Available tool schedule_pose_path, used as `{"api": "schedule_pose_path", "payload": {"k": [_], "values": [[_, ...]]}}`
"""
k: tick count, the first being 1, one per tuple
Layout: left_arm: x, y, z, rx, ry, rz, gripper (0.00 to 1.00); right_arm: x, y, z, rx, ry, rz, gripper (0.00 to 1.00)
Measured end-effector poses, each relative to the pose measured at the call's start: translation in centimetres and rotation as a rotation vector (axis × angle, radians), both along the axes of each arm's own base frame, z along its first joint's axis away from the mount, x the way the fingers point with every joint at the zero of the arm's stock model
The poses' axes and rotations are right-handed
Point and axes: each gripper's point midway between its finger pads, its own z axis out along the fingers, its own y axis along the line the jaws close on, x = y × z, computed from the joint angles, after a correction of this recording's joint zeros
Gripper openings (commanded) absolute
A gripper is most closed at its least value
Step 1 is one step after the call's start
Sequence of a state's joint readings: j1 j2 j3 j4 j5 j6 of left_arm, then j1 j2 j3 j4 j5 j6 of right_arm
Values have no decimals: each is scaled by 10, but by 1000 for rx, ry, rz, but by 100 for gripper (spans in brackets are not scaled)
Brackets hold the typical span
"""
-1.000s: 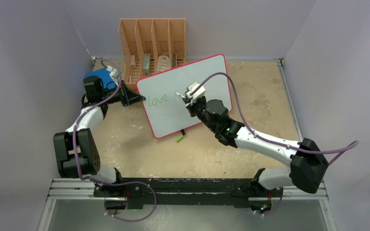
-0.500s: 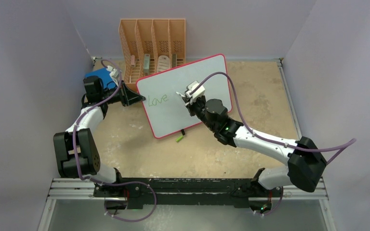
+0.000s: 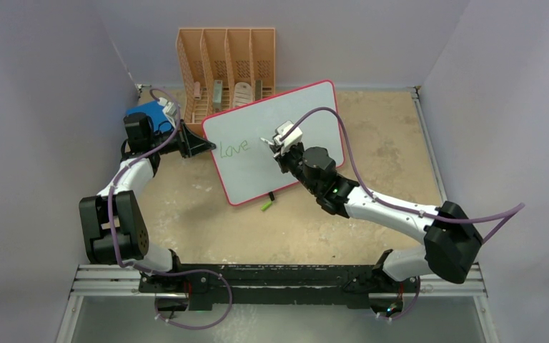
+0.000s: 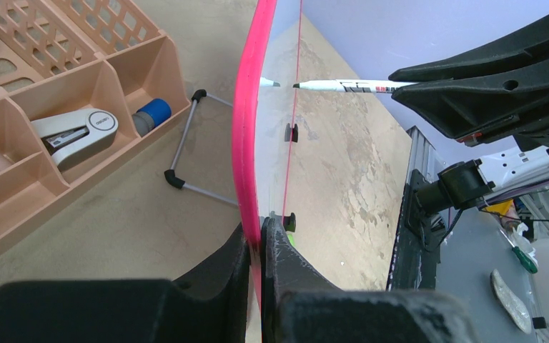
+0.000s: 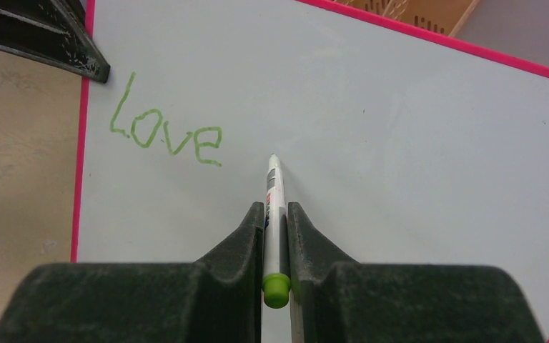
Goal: Write a sentence on the whiteboard
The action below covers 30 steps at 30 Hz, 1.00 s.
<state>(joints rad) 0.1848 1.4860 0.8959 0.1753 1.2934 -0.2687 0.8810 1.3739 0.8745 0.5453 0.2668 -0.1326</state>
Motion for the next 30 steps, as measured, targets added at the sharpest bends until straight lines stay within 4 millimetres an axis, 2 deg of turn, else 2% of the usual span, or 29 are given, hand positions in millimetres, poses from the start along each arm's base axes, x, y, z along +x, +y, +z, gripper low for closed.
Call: {"api": "schedule_pose_path", "payload": {"k": [30], "values": [[0,0,0,1,0,3,0,2,2,-6,-10,8,2,0]]}}
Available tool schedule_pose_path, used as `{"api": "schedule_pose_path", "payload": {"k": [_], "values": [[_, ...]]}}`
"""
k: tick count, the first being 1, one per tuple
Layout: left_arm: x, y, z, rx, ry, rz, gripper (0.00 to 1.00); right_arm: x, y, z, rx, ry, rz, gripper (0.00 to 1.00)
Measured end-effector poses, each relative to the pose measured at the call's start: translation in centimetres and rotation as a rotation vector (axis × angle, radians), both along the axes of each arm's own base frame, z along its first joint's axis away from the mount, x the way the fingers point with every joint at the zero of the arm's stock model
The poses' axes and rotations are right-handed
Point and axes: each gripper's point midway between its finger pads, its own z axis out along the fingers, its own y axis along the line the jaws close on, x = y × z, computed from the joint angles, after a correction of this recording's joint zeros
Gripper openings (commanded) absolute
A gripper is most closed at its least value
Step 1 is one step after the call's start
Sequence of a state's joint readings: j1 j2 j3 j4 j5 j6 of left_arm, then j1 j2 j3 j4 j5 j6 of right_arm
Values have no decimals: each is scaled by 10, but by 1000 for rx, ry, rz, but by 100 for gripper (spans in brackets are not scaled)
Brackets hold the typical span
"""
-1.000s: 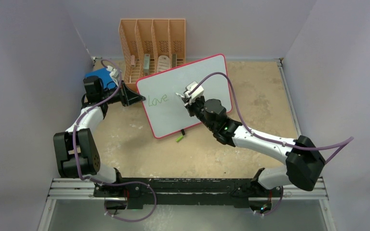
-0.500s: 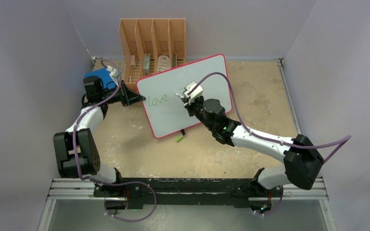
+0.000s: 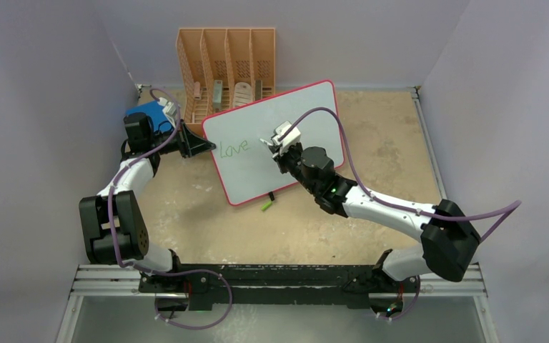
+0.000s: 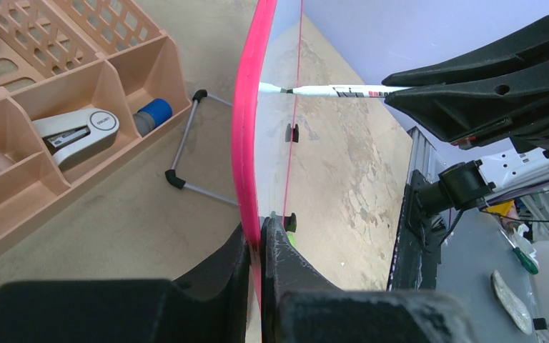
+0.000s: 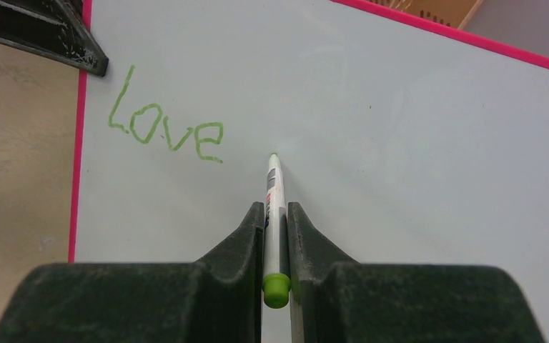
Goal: Write a sentence on the whiteboard
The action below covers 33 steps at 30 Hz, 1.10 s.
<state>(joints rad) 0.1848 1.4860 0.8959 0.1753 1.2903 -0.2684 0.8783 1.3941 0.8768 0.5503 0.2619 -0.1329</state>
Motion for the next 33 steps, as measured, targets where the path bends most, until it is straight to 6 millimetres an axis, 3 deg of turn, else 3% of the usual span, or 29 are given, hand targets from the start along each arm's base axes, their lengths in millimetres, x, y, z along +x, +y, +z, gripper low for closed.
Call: {"api": "schedule_pose_path", "payload": {"k": [33], "values": [[0,0,1,1,1,2,0,-9,-4,-11,-20,47,19,0]]}}
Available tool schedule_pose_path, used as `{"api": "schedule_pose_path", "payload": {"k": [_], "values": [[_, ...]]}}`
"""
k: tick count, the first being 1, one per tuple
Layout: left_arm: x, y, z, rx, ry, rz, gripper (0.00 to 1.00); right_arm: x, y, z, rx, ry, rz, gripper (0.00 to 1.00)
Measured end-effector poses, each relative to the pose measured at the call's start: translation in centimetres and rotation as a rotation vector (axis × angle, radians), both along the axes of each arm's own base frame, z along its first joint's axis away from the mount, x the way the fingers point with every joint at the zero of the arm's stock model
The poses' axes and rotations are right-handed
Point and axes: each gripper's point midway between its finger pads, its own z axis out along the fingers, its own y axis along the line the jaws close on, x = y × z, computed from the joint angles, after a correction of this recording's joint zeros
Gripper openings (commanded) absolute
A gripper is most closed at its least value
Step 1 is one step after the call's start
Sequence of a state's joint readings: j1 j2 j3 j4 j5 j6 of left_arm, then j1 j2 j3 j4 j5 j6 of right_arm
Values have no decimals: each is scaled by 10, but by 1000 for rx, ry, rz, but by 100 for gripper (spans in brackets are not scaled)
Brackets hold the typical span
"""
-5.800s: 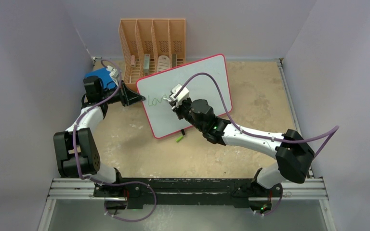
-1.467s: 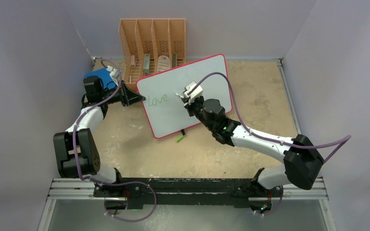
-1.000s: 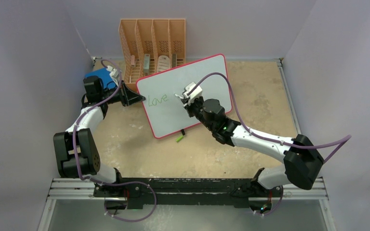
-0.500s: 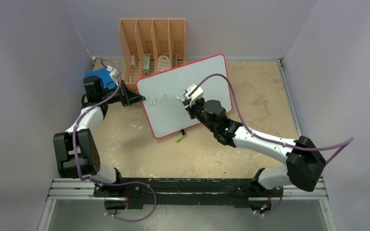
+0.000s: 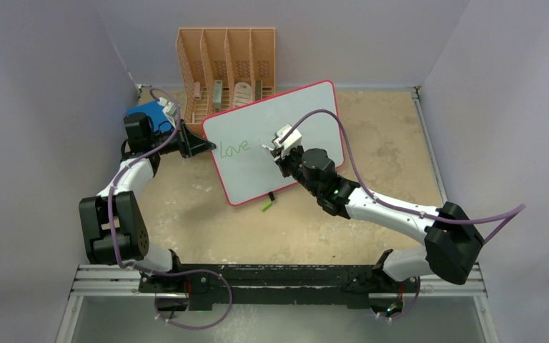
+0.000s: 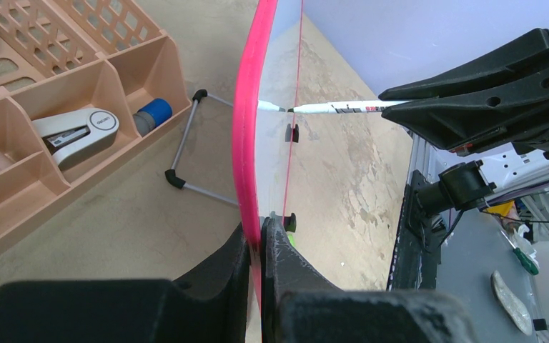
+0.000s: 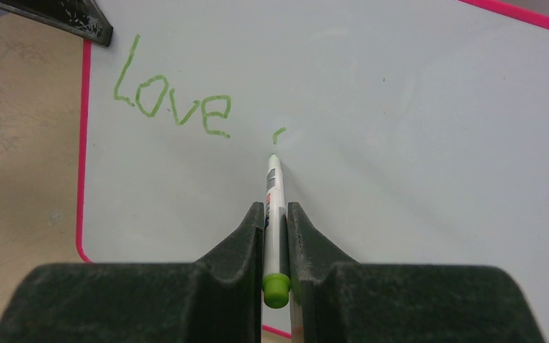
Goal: Write a sentence on the whiteboard
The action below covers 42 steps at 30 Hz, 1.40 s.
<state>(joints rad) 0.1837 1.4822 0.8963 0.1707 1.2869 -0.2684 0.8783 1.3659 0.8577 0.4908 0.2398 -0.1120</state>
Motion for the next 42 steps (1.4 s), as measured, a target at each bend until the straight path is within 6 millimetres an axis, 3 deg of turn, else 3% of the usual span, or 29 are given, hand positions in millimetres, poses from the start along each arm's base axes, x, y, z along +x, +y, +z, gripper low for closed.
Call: {"api": "schedule_pose_path", "payload": {"k": [19,42], "values": [[0,0,0,0,0,0,0,2,3,10,38,-26,0,0],[1,0,0,2,0,4,0,7,7,7,49,-31,-5,0]]}}
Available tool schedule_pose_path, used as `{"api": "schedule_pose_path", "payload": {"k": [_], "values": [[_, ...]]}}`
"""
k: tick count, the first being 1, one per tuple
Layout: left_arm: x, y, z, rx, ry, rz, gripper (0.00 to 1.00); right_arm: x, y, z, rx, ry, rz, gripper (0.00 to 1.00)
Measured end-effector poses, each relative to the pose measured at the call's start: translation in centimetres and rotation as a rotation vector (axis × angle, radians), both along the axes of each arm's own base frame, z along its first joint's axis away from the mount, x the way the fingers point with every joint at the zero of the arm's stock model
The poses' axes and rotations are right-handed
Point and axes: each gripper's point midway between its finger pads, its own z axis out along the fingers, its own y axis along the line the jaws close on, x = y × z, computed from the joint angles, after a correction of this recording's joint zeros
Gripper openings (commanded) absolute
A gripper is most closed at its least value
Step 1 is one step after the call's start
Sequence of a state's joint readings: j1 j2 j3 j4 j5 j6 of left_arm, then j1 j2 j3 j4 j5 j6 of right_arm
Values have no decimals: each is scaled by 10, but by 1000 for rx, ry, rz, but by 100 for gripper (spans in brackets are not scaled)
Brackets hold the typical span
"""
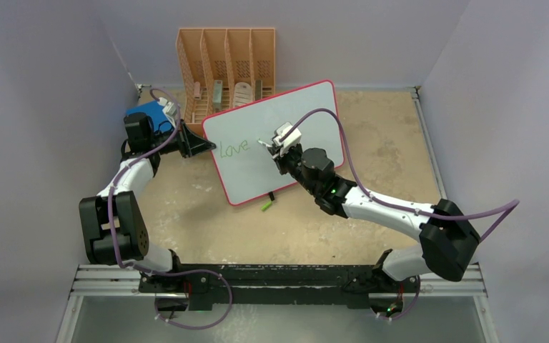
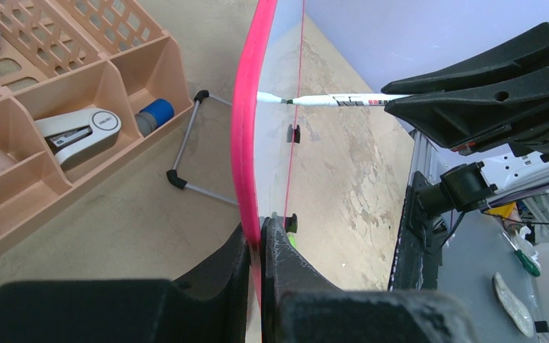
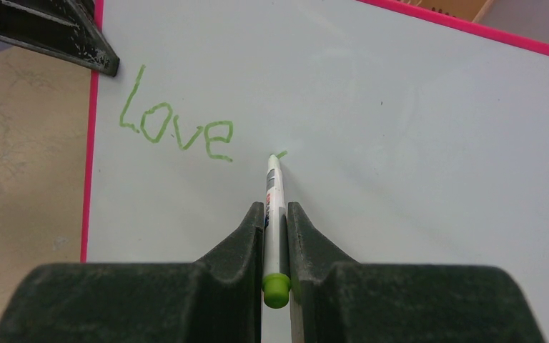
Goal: Write a sentence on the whiteboard
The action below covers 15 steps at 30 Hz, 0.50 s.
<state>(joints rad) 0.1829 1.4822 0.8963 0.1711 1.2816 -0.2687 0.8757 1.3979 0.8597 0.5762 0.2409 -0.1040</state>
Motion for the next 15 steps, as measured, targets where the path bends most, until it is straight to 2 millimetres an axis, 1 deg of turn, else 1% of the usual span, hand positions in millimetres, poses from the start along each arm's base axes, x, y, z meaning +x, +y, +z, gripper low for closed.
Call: {"api": "schedule_pose_path", "payload": {"k": [15], "values": [[0,0,0,0,0,0,0,0,0,0,5,5,-2,0]]}}
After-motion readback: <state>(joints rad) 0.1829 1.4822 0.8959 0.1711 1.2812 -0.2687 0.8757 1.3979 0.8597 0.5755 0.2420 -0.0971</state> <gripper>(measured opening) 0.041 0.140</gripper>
